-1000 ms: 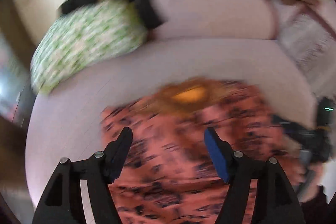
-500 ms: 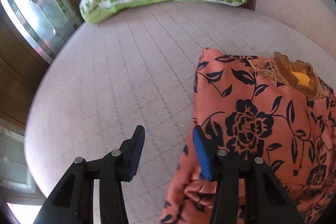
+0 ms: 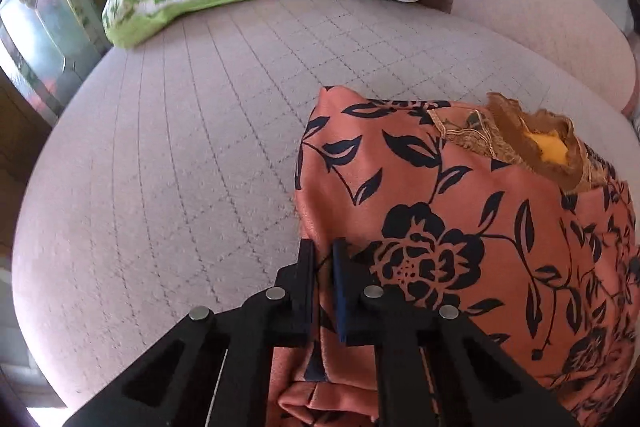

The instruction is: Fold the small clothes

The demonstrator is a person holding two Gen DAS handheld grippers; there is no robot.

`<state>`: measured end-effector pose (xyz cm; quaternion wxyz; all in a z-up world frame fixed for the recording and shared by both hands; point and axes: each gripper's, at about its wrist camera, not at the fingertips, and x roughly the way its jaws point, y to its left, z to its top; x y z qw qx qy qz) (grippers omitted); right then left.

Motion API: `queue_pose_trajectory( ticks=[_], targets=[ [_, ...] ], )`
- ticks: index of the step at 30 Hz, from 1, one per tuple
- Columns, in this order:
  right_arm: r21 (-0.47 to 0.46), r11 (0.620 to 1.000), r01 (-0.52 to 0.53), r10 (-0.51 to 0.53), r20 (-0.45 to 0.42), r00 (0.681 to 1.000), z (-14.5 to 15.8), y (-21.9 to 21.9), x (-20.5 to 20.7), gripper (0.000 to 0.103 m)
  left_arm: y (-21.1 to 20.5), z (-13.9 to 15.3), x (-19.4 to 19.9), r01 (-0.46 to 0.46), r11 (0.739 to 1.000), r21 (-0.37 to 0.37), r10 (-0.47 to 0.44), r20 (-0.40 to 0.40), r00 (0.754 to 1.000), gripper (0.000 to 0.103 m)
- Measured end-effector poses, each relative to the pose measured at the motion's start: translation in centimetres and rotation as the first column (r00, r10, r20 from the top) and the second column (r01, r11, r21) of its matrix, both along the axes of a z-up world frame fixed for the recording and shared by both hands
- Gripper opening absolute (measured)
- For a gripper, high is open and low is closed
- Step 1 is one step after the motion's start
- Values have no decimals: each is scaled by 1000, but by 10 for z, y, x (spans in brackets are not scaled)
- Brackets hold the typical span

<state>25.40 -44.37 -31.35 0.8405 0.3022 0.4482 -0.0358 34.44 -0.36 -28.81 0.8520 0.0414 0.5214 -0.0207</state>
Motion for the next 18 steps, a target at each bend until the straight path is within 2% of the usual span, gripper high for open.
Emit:
queue_pose_trajectory(
  ticks=[1, 5, 7, 9, 10, 12, 13, 14, 15, 16, 17, 18],
  targets=[
    [-28, 1000, -2, 3, 25, 1000, 5, 3, -1, 8, 1, 2, -2, -5, 1000, -5, 5, 11, 1000, 8],
    [-161, 986, 45, -15, 185, 983, 35, 11, -13, 7, 7, 7, -10, -35, 999, 9, 34, 43, 998, 8],
    [-201, 978, 64, -22, 207, 978, 38, 14, -13, 7, 10, 7, -14, -41, 999, 30, 39, 55, 998, 8],
    [-225, 972, 63, -30, 148, 989, 28, 14, -1, 7, 12, 5, -17, -41, 998, 48, 39, 53, 998, 8],
    [-231, 971, 58, -42, 76, 996, 16, 7, 2, 11, 14, 3, -17, -49, 997, 59, 46, 43, 998, 7],
    [-174, 984, 48, -54, -25, 998, -2, -1, 9, 14, 17, 0, -16, -70, 995, 67, 69, 12, 998, 7],
    [-138, 988, 73, -77, -22, 997, -2, -7, 7, 18, 18, -1, -12, -78, 995, 60, 78, 4, 997, 8],
    [-115, 989, 95, -97, -17, 995, 2, -12, 5, 27, 17, 4, -15, -80, 995, 58, 80, 4, 997, 9],
    [-96, 989, 114, -115, -2, 993, 8, -16, 1, 32, 16, 8, -18, -73, 996, 60, 72, 10, 997, 9],
    [-70, 988, 138, -135, 46, 990, 14, -21, -5, 47, 14, 13, -21, -66, 996, 66, 65, 21, 998, 9],
    [-47, 984, 174, -168, 103, 980, 22, -26, -13, 69, 10, 21, -27, -55, 996, 71, 52, 44, 998, 9],
    [-27, 978, 205, -198, 161, 967, 29, -28, -20, 72, 5, 30, -34, -41, 997, 67, 36, 71, 997, 10]
  ],
)
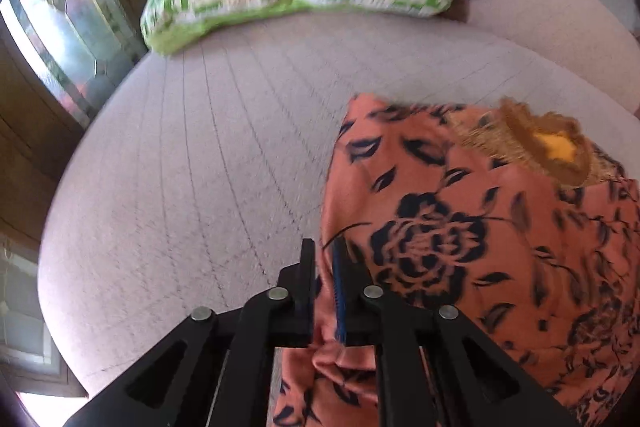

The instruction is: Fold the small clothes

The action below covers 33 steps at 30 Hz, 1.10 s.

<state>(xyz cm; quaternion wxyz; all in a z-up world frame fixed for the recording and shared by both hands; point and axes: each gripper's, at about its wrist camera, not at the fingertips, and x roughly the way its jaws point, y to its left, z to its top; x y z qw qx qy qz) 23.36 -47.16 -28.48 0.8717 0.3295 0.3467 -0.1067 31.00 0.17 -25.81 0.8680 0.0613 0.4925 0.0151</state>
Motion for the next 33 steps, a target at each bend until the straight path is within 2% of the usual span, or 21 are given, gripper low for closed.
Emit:
queue_pose_trajectory(
  ticks=[1, 3, 4, 5, 7, 8, 11, 13, 15, 16, 17, 19, 21, 22, 24, 26, 27, 30, 32, 33],
  targets=[
    [2, 1000, -3, 3, 44, 999, 5, -1, -3, 72, -3, 6, -3, 13, 1000, -6, -12, 21, 1000, 11],
    [7, 996, -84, 83, 95, 992, 12, 8, -2, 70, -16, 21, -13, 58, 998, -28, -55, 76, 996, 18],
    [17, 988, -152, 149, 109, 983, 13, 18, 1, 63, -27, 27, -18, 89, 995, -40, -85, 96, 992, 27],
    [12, 980, -201, 198, 108, 974, 13, 26, 4, 49, -36, 28, -20, 111, 993, -46, -106, 103, 989, 37],
    [-45, 951, -307, 310, 80, 947, 13, 51, 10, 36, -58, 29, -24, 168, 984, -54, -161, 110, 981, 45],
    [-63, 934, -351, 355, 74, 932, 11, 60, 12, 33, -71, 26, -24, 200, 978, -53, -194, 108, 975, 48],
    [-85, 883, -462, 466, 46, 883, 7, 94, 13, 32, -108, 11, -21, 250, 967, -42, -247, 74, 966, 55],
    [-100, 863, -495, 498, 2, 867, -5, 103, 12, 32, -128, 0, -21, 249, 967, -53, -247, 36, 968, 56],
    [-79, 855, -513, 505, -99, 857, -22, 105, 26, 32, -138, -17, -12, 229, 972, -49, -231, -38, 972, 62],
    [-55, 854, -517, 500, -182, 847, -36, 105, 34, 29, -144, -24, -12, 212, 977, -27, -213, -72, 974, 65],
    [-49, 860, -508, 492, -180, 852, -38, 103, 35, 24, -147, -36, -7, 189, 982, 10, -187, -116, 976, 68],
    [-38, 866, -499, 488, -156, 859, -29, 100, 37, 24, -147, -36, -5, 161, 987, 14, -159, -83, 984, 73],
    [-59, 872, -485, 476, -125, 871, -23, 101, 38, 24, -146, -31, -5, 155, 988, -2, -155, -101, 983, 73],
    [-62, 868, -493, 485, -109, 867, -21, 102, 38, 29, -145, -27, -7, 159, 987, -21, -160, -95, 983, 73],
    [-61, 851, -522, 521, -34, 853, -6, 111, 35, 28, -142, -14, -16, 166, 985, -46, -168, -36, 985, 73],
    [-83, 835, -544, 546, 4, 838, 0, 118, 31, 28, -142, -9, -23, 176, 983, -49, -176, 8, 984, 74],
    [-89, 827, -555, 557, -7, 830, -2, 123, 29, 28, -143, -11, -26, 180, 983, -45, -180, 3, 984, 75],
    [-67, 808, -585, 568, -173, 805, -34, 138, 43, 27, -149, -40, -28, 193, 981, 15, -190, -109, 976, 77],
    [-81, 808, -584, 568, -160, 807, -30, 140, 47, 27, -148, -39, -34, 190, 981, 35, -188, -61, 980, 85],
    [-77, 806, -587, 572, -160, 805, -28, 140, 49, 27, -148, -39, -35, 186, 982, 35, -183, -80, 980, 85]
  ],
)
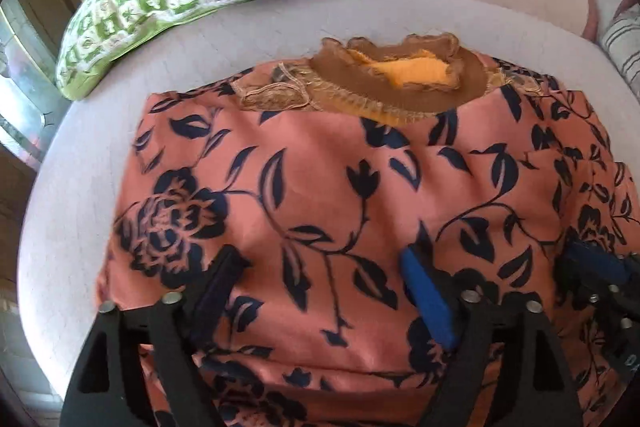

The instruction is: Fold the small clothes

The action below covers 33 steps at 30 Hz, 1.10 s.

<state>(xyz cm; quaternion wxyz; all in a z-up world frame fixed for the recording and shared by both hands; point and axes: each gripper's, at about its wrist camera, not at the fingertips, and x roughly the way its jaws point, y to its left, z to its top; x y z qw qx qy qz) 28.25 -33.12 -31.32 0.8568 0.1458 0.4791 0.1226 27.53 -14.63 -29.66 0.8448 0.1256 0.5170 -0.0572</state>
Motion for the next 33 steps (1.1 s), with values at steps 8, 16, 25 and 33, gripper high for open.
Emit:
queue_pose_trajectory(
  ticks=[8, 16, 25, 33],
  targets=[
    [81, 995, -61, 56, 60, 997, 13, -14, -32, 27, 29, 13, -36, -10, 1000, -21, 10, 19, 1000, 85],
    [51, 999, -18, 16, 37, 999, 6, -17, -30, 27, 42, 17, -32, -12, 999, -49, 14, 46, 999, 88],
    [141, 958, 250, -262, 75, 962, 13, -86, -25, 27, 102, 23, 55, -268, 963, -15, 269, 46, 962, 88],
    [89, 959, 268, -269, -1, 963, -6, -89, -17, 32, 128, 6, 59, -295, 953, -71, 296, -8, 955, 92]
  ],
)
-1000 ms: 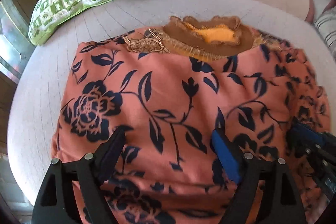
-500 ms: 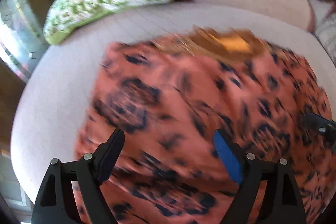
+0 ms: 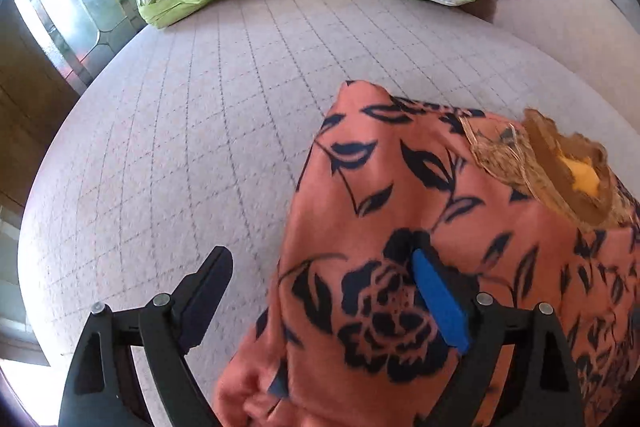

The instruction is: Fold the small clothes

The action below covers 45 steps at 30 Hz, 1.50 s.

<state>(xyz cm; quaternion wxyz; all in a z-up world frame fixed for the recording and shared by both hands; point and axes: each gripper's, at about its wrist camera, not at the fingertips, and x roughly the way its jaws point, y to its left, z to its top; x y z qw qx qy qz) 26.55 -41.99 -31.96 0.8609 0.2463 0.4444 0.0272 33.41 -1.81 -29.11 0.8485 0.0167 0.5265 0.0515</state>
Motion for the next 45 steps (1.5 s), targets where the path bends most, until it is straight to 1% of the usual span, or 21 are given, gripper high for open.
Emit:
queue_pose_trajectory(
  ticks=[4, 5, 7, 11, 15, 17, 20, 26, 27, 28, 29, 30, 31, 32, 36, 37, 38, 40, 43, 44, 45],
  targets=[
    [95, 995, 26, -26, 6, 1000, 5, -6, -6, 39, 27, 18, -33, 17, 1000, -9, -17, 11, 1000, 92],
    [117, 992, 37, -39, 17, 999, 6, -10, -10, 53, 34, 22, -44, 18, 1000, -13, -18, 15, 1000, 92],
    [157, 986, 49, -57, 47, 997, 11, -11, -15, 60, 60, 28, -71, 17, 999, -28, -16, 25, 1000, 92],
    [148, 988, 49, -63, 90, 994, 27, -10, -34, 60, 115, 38, -124, -4, 995, -103, 6, 17, 1000, 92],
    [108, 993, 47, -59, 114, 992, 40, -6, -57, 60, 142, 38, -188, 23, 983, -182, -22, 6, 1000, 92],
    [61, 997, 41, -49, 129, 990, 48, -4, -74, 60, 142, 31, -220, 56, 972, -229, -60, -11, 998, 92],
    [13, 999, 40, -42, 159, 986, 57, -4, -96, 60, 129, 17, -244, 119, 966, -229, -132, -42, 990, 92],
    [44, 999, 28, -35, 172, 984, 58, -9, -165, 60, 100, -2, -251, 189, 936, -297, -218, -68, 974, 90],
    [36, 999, 22, -28, 166, 986, 58, -10, -178, 60, 95, -4, -248, 197, 936, -293, -231, -85, 969, 87],
    [36, 999, 16, -22, 157, 987, 57, -12, -188, 60, 89, -7, -247, 200, 939, -279, -234, -95, 968, 74],
    [44, 999, 12, -18, 146, 989, 56, -14, -197, 60, 85, -9, -246, 217, 935, -280, -253, -100, 962, 53],
    [60, 998, 9, -17, 130, 991, 53, -17, -208, 60, 82, -12, -246, 232, 928, -291, -273, -107, 956, 44],
    [76, 997, 10, -19, 114, 993, 50, -20, -217, 61, 79, -14, -247, 243, 922, -301, -289, -117, 950, 22],
    [96, 995, 14, -23, 88, 996, 46, -24, -227, 63, 76, -17, -246, 249, 920, -304, -297, -123, 947, 17],
    [116, 993, 13, -8, -46, 999, 25, -25, -256, 64, 71, -20, -247, 279, 909, -308, -330, -127, 935, 17],
    [102, 995, 11, -2, -90, 996, 20, -23, -261, 64, 69, -19, -246, 285, 904, -319, -339, -129, 932, 22],
    [85, 996, 6, 5, -125, 992, 15, -19, -265, 64, 68, -21, -244, 284, 898, -336, -346, -139, 928, 45],
    [37, 999, -8, 14, -180, 984, 6, -13, -269, 64, 67, -25, -241, 262, 880, -395, -349, -169, 922, 77],
    [-40, 998, -41, 30, -259, 965, -9, -4, -267, 64, 63, -27, -241, 271, 860, -433, -368, -157, 916, 76],
    [-58, 997, -56, 38, -279, 959, -16, -1, -264, 64, 61, -27, -243, 291, 853, -433, -383, -142, 913, 58],
    [-70, 995, -67, 44, -292, 955, -21, 1, -262, 64, 57, -28, -243, 306, 849, -430, -395, -134, 909, 47]
  ],
)
